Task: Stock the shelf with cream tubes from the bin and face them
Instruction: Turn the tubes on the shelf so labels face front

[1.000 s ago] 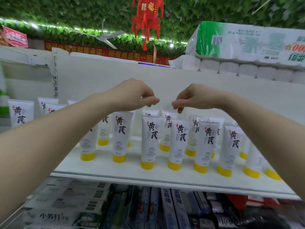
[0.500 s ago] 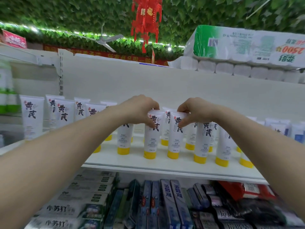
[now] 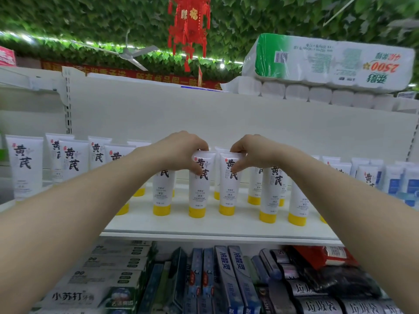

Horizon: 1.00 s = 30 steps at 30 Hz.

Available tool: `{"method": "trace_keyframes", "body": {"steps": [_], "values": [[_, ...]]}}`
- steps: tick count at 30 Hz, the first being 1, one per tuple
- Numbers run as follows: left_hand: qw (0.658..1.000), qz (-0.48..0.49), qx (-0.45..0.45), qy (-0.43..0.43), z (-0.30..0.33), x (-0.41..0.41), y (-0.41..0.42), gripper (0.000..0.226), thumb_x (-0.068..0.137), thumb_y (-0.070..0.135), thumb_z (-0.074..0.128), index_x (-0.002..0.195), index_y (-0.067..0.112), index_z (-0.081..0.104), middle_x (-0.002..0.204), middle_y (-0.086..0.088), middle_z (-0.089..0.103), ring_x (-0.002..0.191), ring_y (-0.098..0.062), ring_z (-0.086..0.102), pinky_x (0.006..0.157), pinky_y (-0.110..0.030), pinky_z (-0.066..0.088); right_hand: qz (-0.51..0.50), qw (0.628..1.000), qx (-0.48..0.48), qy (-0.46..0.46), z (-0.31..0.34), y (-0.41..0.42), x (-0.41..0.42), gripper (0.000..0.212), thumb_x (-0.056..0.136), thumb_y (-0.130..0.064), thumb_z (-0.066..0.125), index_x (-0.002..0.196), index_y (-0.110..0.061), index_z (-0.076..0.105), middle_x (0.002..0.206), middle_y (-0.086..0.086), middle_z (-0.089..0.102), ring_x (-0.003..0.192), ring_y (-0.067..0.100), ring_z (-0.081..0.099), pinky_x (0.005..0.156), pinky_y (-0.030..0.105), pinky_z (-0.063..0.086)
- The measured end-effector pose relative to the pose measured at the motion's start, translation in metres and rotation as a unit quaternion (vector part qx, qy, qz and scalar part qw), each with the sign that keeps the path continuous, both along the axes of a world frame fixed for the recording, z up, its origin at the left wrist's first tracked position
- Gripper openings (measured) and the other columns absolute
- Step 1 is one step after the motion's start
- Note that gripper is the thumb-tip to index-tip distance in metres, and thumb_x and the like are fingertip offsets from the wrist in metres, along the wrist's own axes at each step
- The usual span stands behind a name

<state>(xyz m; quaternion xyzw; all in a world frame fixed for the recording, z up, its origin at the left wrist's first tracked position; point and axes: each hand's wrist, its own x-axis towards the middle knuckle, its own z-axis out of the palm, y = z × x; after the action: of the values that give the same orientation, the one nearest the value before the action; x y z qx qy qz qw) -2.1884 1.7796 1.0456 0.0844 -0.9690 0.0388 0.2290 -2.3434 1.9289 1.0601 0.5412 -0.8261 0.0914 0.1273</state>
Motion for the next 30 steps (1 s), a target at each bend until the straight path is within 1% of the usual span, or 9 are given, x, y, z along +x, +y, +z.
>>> {"method": "trace_keyframes", "body": {"steps": [4,6,8,10,13,15,19,24,30], "values": [[1.0,-0.002,0.005,0.002,-0.002,0.001,0.0,0.034,0.077,0.036,0.074,0.107,0.025,0.062,0.087,0.01,0.057,0.085,-0.015,0.052,0.067,-0.028,0.037,-0.006,1.0,0.006,-0.017,0.001,0.002,0.001,0.02,0.077,-0.034,0.076,0.086,-0.02,0.066,0.081,0.001,0.064,0.079,0.019,0.056,0.072,0.032,0.047],[1.0,0.0,-0.003,0.001,-0.002,0.002,-0.002,0.035,0.077,0.038,0.072,0.109,0.027,0.062,0.09,0.01,0.06,0.088,-0.016,0.054,0.068,-0.028,0.04,-0.013,1.0,0.003,-0.021,0.001,0.004,0.004,0.026,0.077,-0.037,0.076,0.098,-0.024,0.068,0.092,-0.002,0.067,0.088,0.019,0.059,0.081,0.034,0.049],[1.0,0.003,-0.009,0.006,-0.003,0.003,-0.003,0.039,0.08,0.04,0.069,0.116,0.03,0.06,0.1,0.01,0.064,0.094,-0.015,0.055,0.073,-0.029,0.042,-0.021,1.0,-0.004,-0.022,0.002,0.008,0.008,0.033,0.08,-0.04,0.073,0.11,-0.028,0.067,0.101,-0.006,0.067,0.095,0.017,0.058,0.084,0.031,0.048],[0.999,0.0,-0.021,0.032,-0.003,0.004,-0.004,0.043,0.085,0.043,0.064,0.126,0.031,0.055,0.115,0.01,0.063,0.104,-0.016,0.054,0.08,-0.03,0.043,-0.021,1.0,-0.02,-0.011,0.004,0.014,0.011,0.027,0.086,-0.04,0.065,0.112,-0.031,0.066,0.104,-0.008,0.068,0.1,0.015,0.059,0.085,0.029,0.045],[0.995,-0.012,-0.026,0.09,-0.004,0.006,0.001,0.042,0.091,0.04,0.057,0.131,0.03,0.052,0.122,0.011,0.061,0.115,-0.016,0.05,0.09,-0.032,0.042,-0.041,0.995,-0.069,0.05,0.007,0.026,0.014,0.024,0.095,-0.03,0.051,0.114,-0.028,0.066,0.105,-0.005,0.069,0.104,0.019,0.057,0.09,0.03,0.043],[0.992,-0.019,-0.038,0.118,-0.003,0.007,0.008,0.039,0.093,0.037,0.055,0.131,0.029,0.052,0.123,0.009,0.061,0.117,-0.018,0.049,0.092,-0.033,0.041,-0.068,0.989,-0.091,0.092,0.01,0.037,0.014,0.027,0.097,-0.025,0.047,0.117,-0.026,0.065,0.102,-0.004,0.067,0.105,0.022,0.055,0.09,0.031,0.042],[0.989,-0.019,-0.064,0.133,0.003,0.006,0.023,0.036,0.094,0.037,0.052,0.129,0.03,0.053,0.123,0.008,0.06,0.117,-0.019,0.048,0.09,-0.035,0.042,-0.095,0.979,-0.099,0.148,0.017,0.059,0.001,0.029,0.097,-0.021,0.045,0.119,-0.027,0.064,0.109,0.003,0.067,0.108,0.025,0.054,0.088,0.033,0.042],[0.987,-0.01,-0.084,0.134,0.015,-0.023,0.05,0.034,0.095,0.038,0.051,0.128,0.03,0.054,0.121,0.007,0.06,0.117,-0.019,0.047,0.091,-0.039,0.045,-0.099,0.971,-0.086,0.198,0.026,0.095,-0.031,0.028,0.097,-0.022,0.048,0.12,-0.028,0.062,0.103,-0.004,0.069,0.107,0.022,0.053,0.084,0.033,0.042],[0.986,0.043,-0.097,0.131,0.025,-0.081,0.088,0.034,0.095,0.038,0.052,0.128,0.03,0.054,0.12,0.006,0.06,0.118,-0.019,0.045,0.091,-0.041,0.046,-0.068,0.969,-0.06,0.228,0.039,0.125,-0.098,0.028,0.096,-0.026,0.052,0.122,-0.031,0.06,0.11,-0.004,0.067,0.11,0.021,0.051,0.088,0.036,0.044]]}}
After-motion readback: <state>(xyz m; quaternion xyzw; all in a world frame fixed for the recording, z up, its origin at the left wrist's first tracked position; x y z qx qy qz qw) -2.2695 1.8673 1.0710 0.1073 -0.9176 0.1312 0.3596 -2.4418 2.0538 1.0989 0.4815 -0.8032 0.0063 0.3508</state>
